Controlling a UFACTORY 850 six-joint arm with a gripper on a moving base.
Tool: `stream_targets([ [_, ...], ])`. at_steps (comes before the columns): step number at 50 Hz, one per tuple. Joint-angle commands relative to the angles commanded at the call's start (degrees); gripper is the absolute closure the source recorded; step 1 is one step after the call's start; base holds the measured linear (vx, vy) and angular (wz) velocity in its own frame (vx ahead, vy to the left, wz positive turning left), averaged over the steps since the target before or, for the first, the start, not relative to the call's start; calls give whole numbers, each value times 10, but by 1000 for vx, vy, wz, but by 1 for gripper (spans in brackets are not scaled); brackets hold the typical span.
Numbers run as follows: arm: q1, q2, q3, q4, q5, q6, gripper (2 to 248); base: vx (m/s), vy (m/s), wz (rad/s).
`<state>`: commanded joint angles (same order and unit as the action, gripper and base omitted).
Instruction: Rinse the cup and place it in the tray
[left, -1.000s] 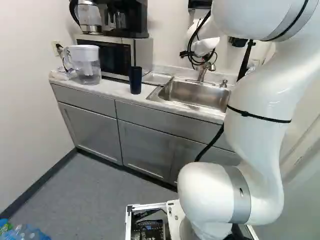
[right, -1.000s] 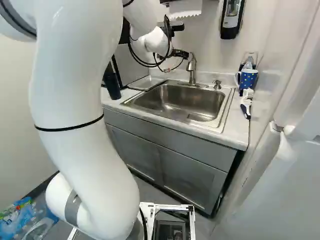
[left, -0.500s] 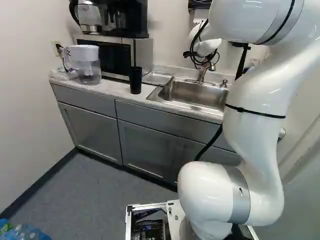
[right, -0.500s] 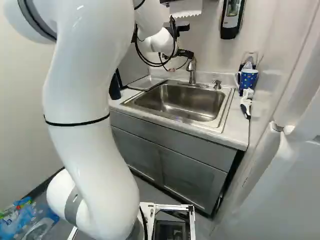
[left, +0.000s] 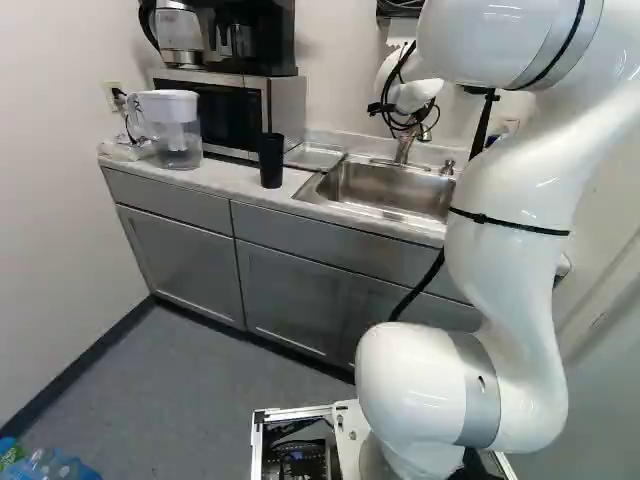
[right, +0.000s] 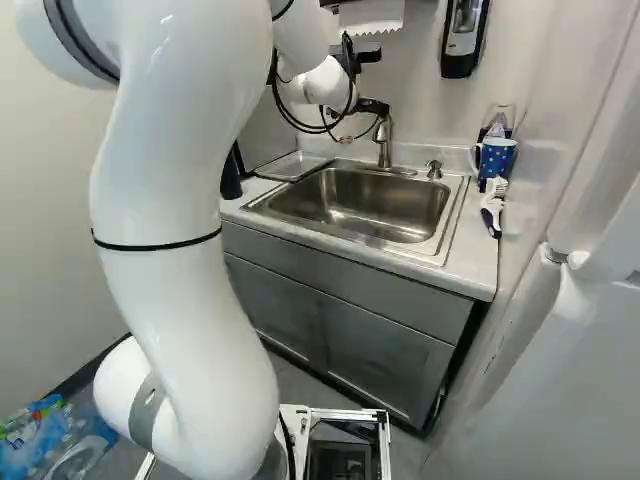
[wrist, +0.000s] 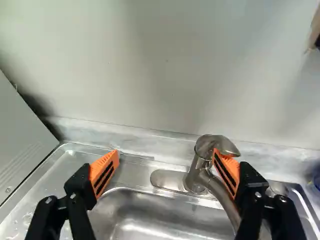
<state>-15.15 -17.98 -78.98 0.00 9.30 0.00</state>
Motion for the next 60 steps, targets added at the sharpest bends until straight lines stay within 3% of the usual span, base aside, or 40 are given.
stream_targets([
  [47, -2, -17, -20, -12, 78, 0, 3, 0, 0, 0],
  [60, -2, -21, -25, -12, 80, 0, 3, 0, 0, 0],
])
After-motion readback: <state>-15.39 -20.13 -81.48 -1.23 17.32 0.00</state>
